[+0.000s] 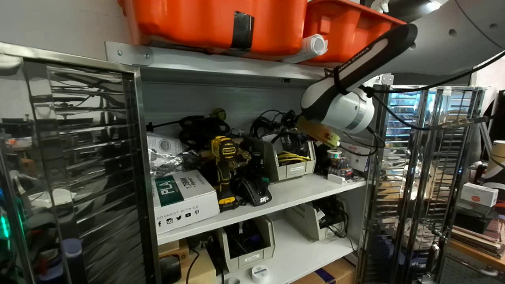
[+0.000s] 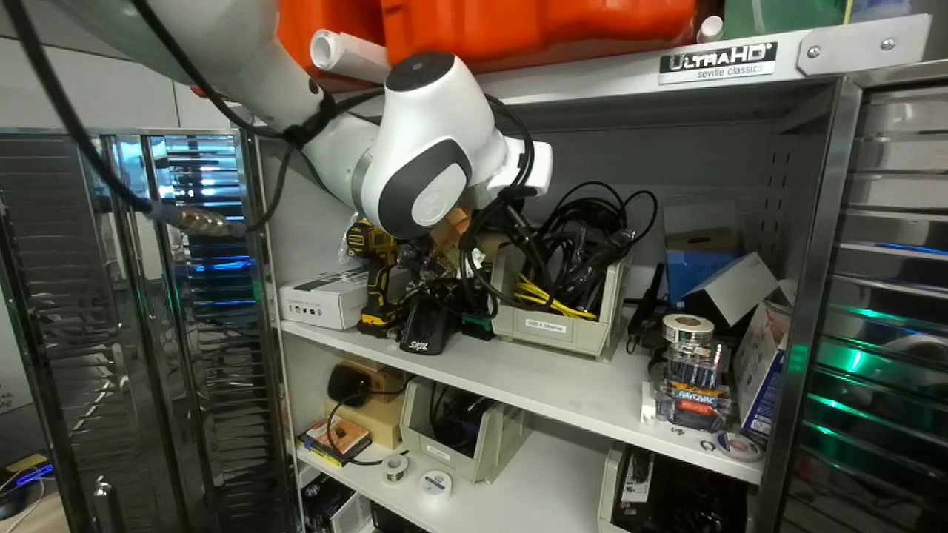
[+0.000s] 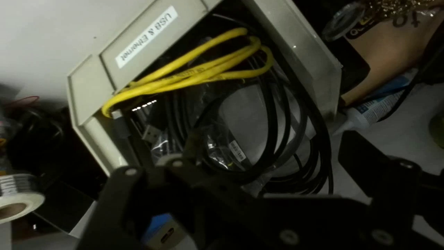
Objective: Pick up the black cable and put it in the object.
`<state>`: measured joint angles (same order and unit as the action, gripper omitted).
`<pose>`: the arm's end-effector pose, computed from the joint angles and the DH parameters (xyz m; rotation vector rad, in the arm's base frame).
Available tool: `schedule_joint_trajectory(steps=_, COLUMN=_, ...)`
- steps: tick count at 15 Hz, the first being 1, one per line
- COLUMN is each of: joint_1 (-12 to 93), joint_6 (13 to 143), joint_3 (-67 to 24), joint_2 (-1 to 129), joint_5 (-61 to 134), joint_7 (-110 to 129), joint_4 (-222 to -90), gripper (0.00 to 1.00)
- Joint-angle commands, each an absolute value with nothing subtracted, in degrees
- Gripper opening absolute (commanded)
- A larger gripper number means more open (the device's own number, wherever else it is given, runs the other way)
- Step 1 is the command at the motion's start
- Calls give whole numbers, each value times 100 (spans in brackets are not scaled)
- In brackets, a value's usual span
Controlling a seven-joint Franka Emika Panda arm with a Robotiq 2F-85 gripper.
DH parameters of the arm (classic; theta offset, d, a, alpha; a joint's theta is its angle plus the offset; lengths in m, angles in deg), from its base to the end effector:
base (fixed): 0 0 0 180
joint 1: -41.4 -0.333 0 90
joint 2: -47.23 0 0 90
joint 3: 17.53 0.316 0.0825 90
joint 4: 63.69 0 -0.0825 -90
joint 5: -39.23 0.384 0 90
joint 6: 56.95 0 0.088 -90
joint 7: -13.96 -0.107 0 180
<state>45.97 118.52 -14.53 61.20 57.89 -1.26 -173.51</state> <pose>0.6565 -0.0462 0.4739 -2.4791 0.7848 -1.2034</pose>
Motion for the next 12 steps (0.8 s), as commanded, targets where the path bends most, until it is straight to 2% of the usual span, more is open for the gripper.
schedule_joint_trajectory(steps=1, joint_1=4223, joint_6=11613, joint_3=-2030, joint_2=5281, joint_5=5072, joint_7=-502, joint_4=-18317, gripper=100)
schedule_joint_trajectory(steps=6, joint_1=4199, joint_6=10573, joint_3=-2250, joint_2=4416, joint_5=4003, joint_7=-910, joint_4=-19075, gripper=100)
schedule_joint_trajectory(steps=12, joint_1=4197, joint_6=8311, joint_3=-1948, joint_2=3445, joint_5=4678, joint_7=-242, joint_4=-19603, gripper=100)
